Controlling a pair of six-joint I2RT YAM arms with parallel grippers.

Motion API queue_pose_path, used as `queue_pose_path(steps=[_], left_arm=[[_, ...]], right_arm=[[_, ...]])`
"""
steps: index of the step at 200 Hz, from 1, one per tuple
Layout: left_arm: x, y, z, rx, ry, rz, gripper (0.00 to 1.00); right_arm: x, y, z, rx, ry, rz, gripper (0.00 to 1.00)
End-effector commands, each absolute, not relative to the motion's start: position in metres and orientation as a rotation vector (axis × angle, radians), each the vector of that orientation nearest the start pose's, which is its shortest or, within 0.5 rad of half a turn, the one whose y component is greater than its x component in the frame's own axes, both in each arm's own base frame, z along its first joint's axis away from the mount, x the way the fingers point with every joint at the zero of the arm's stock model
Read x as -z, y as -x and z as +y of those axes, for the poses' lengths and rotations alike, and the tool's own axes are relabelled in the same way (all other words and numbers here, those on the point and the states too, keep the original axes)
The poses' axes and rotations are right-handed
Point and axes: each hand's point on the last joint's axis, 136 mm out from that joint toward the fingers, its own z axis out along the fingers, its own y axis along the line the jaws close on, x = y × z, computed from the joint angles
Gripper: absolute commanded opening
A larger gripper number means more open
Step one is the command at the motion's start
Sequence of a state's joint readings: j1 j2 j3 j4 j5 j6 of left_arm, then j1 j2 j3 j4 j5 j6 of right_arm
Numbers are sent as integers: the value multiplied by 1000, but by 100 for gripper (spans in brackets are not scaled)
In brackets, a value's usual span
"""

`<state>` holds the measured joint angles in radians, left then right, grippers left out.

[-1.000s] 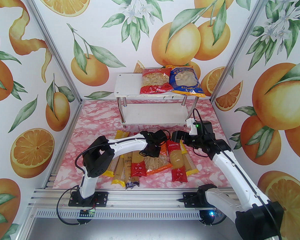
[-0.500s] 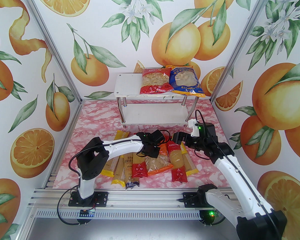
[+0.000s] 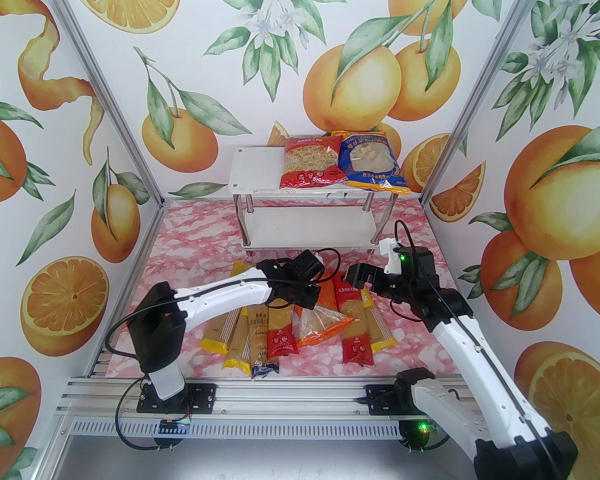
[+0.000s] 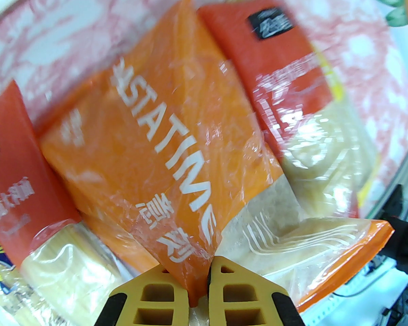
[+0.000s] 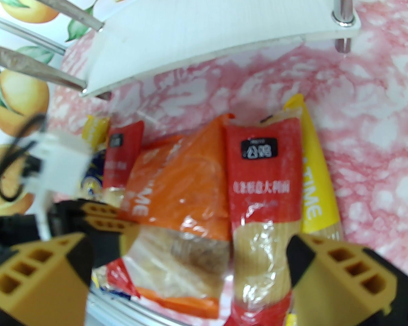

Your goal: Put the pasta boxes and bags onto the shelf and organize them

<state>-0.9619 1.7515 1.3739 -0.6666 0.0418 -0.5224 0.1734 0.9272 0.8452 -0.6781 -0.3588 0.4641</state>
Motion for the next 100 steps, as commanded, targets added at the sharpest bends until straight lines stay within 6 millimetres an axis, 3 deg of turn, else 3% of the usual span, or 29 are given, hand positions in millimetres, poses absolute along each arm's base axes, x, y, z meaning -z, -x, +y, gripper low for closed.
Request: queue_pose_path(steps=[1, 46, 100], left_arm=[[-215, -260, -382, 769, -586, 2410, 0], [-247, -259, -368, 848, -571, 2364, 0], [-310, -254, -332, 851, -547, 2279, 0]], right_arm=[[-206, -269, 102, -705, -197, 2364, 99], [-209, -270, 100, -693, -205, 2361, 99], [-216, -272, 97, -664, -206, 2356, 99]])
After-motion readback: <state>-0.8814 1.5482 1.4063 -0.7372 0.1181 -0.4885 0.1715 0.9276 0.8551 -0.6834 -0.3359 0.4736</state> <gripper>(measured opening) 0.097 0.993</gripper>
